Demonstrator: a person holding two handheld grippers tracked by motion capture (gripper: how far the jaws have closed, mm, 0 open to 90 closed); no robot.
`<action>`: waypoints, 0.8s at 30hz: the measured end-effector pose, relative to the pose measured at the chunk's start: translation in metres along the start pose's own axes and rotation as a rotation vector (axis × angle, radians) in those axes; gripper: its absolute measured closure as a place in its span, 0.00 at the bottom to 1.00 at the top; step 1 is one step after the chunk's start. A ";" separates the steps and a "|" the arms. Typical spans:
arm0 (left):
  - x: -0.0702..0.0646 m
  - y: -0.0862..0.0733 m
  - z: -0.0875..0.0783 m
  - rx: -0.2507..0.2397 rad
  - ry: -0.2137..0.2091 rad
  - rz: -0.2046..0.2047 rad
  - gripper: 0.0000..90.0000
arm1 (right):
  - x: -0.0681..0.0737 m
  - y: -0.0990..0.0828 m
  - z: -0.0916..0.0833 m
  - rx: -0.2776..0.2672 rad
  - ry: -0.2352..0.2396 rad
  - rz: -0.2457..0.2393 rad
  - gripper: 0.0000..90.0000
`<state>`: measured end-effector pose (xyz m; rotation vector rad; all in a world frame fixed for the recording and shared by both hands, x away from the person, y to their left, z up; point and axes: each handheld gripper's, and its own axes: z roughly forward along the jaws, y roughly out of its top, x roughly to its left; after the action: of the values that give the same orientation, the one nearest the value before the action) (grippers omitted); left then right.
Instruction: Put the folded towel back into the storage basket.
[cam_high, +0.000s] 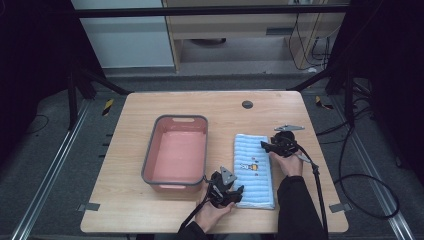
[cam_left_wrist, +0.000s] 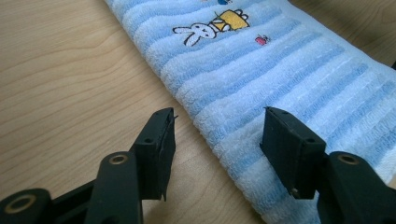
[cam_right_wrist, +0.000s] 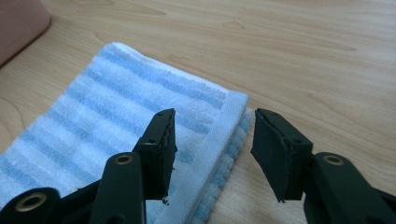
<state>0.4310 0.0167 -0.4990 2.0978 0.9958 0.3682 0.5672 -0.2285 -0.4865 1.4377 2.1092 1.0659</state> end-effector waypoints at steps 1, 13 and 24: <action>-0.001 0.000 0.001 0.003 0.004 -0.003 0.49 | 0.000 -0.001 0.001 0.004 0.002 0.005 0.56; -0.003 -0.002 0.003 0.014 -0.007 -0.027 0.56 | 0.002 -0.008 0.011 0.054 0.002 0.027 0.62; -0.005 -0.001 0.004 0.018 -0.050 -0.065 0.80 | 0.008 -0.008 0.011 0.057 0.026 0.050 0.85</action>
<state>0.4292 0.0112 -0.5016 2.0755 1.0385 0.2734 0.5663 -0.2191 -0.4989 1.5183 2.1486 1.0564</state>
